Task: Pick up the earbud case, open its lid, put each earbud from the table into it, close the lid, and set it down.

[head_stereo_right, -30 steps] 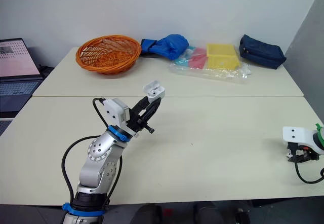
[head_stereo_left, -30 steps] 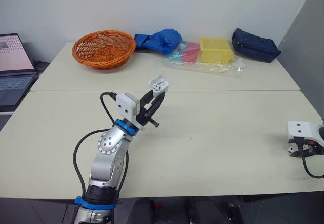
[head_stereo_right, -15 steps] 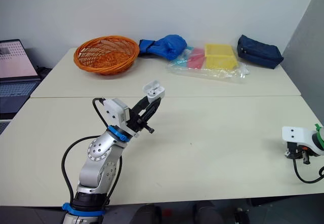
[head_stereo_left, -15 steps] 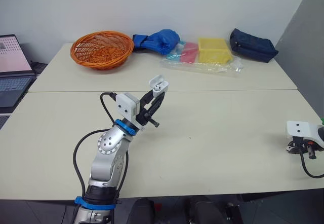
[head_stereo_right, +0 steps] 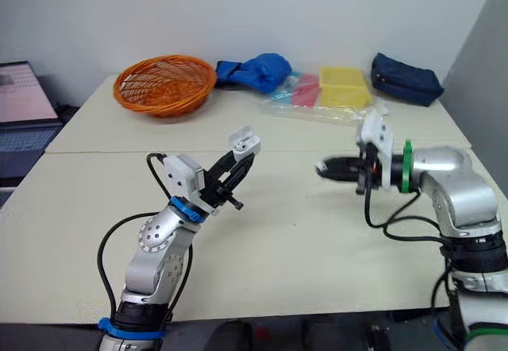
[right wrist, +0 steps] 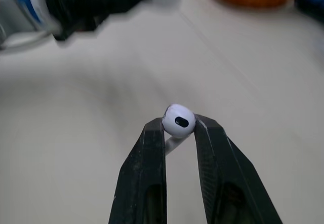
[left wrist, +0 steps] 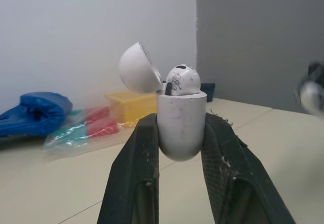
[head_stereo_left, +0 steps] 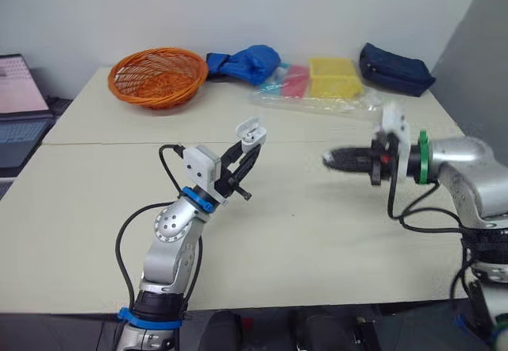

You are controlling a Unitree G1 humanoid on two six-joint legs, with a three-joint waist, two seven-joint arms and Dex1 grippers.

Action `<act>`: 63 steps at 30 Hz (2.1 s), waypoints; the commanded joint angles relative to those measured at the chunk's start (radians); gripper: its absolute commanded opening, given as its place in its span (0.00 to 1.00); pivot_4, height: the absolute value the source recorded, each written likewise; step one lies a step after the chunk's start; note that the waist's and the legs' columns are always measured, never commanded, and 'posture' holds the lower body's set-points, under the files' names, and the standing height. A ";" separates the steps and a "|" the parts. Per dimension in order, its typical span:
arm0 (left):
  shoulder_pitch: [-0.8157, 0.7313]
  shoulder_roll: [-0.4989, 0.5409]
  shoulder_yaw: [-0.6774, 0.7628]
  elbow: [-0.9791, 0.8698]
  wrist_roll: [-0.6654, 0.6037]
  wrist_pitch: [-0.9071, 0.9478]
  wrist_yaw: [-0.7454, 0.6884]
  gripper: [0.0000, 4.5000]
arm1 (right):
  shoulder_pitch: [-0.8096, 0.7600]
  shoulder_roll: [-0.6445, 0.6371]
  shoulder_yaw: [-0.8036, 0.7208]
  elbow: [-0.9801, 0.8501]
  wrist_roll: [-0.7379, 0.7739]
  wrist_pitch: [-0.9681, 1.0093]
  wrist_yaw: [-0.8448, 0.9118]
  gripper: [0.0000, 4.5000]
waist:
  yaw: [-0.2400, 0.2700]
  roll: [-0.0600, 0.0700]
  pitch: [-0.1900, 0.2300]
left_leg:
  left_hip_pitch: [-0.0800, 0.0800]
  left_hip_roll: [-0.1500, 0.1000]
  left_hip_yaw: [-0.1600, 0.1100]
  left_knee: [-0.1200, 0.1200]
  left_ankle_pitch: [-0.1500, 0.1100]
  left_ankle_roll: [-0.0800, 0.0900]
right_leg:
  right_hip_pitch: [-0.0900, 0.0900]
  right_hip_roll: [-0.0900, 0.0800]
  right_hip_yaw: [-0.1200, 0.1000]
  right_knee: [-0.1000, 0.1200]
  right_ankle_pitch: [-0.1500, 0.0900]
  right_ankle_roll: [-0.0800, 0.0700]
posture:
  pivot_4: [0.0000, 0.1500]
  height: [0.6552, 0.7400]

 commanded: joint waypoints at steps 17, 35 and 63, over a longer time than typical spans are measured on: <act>-0.064 0.010 -0.022 -0.103 -0.160 0.177 -0.079 0.17 | -0.046 0.278 0.108 -0.076 -0.015 -0.104 -0.399 0.10 | 0.001 0.000 0.000 | -0.014 -0.001 0.001 0.001 0.000 0.000 | -0.013 -0.001 0.000 0.000 0.001 0.004 | 1.00 1.00; -0.063 0.008 -0.029 -0.113 -0.162 0.187 -0.085 0.17 | 0.044 0.201 0.173 -0.053 -0.074 -0.244 -0.342 0.10 | 0.001 0.000 0.000 | -0.015 -0.001 0.002 0.001 0.000 0.000 | -0.014 -0.001 0.000 0.000 0.001 0.004 | 1.00 1.00; -0.050 0.010 -0.034 -0.133 -0.166 0.200 -0.109 0.17 | 0.051 0.160 0.185 -0.044 -0.080 -0.288 -0.271 0.63 | 0.001 0.000 0.000 | -0.015 -0.001 0.001 0.001 0.000 0.000 | -0.014 -0.001 0.000 -0.001 0.000 0.004 | 1.00 1.00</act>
